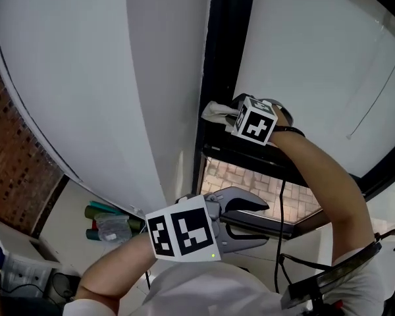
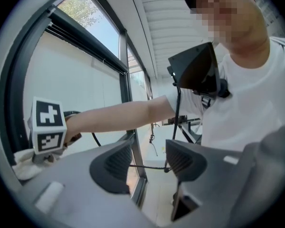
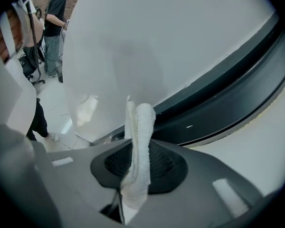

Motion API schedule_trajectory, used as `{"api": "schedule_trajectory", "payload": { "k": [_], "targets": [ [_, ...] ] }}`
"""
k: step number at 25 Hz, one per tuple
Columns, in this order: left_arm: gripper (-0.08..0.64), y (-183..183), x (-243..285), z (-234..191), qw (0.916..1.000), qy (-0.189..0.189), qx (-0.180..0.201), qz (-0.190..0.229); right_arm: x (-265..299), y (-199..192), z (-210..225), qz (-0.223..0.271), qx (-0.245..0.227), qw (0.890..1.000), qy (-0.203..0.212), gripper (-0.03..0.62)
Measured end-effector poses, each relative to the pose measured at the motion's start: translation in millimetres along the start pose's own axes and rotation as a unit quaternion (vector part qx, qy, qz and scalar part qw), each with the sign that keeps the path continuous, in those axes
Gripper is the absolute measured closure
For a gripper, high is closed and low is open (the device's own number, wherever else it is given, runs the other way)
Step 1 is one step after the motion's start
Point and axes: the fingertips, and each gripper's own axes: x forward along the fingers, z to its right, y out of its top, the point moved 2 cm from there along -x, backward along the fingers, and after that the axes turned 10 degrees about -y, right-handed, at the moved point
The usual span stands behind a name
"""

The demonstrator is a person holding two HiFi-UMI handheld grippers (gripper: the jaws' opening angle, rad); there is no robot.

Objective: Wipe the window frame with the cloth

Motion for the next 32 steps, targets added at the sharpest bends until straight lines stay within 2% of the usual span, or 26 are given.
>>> {"api": "schedule_trajectory", "payload": {
  "k": [4,8,13,17,29,32],
  "targets": [
    [0.318,10,6,6,0.9998,-0.017,0.006,-0.001,-39,16,43,0.009,0.003,1.0,-0.026,0.52],
    [0.318,8,9,-6,0.9995,-0.029,0.011,0.003,-47,20,83,0.016,0.019,0.999,-0.041,0.52],
    [0.318,9,7,-10,0.9995,-0.027,0.014,0.007,-73,34,125,0.02,0.03,0.998,-0.056,0.52],
    [0.318,8,9,-11,0.9996,-0.026,0.013,0.008,-92,45,156,0.023,0.021,0.997,-0.072,0.52],
    [0.318,14,3,-15,0.9996,-0.009,0.023,0.015,-178,88,269,0.049,0.009,0.983,-0.177,0.52],
    [0.318,16,3,-14,0.9996,-0.008,0.024,0.015,-201,97,293,0.058,0.017,0.976,-0.211,0.52]
  ]
}}
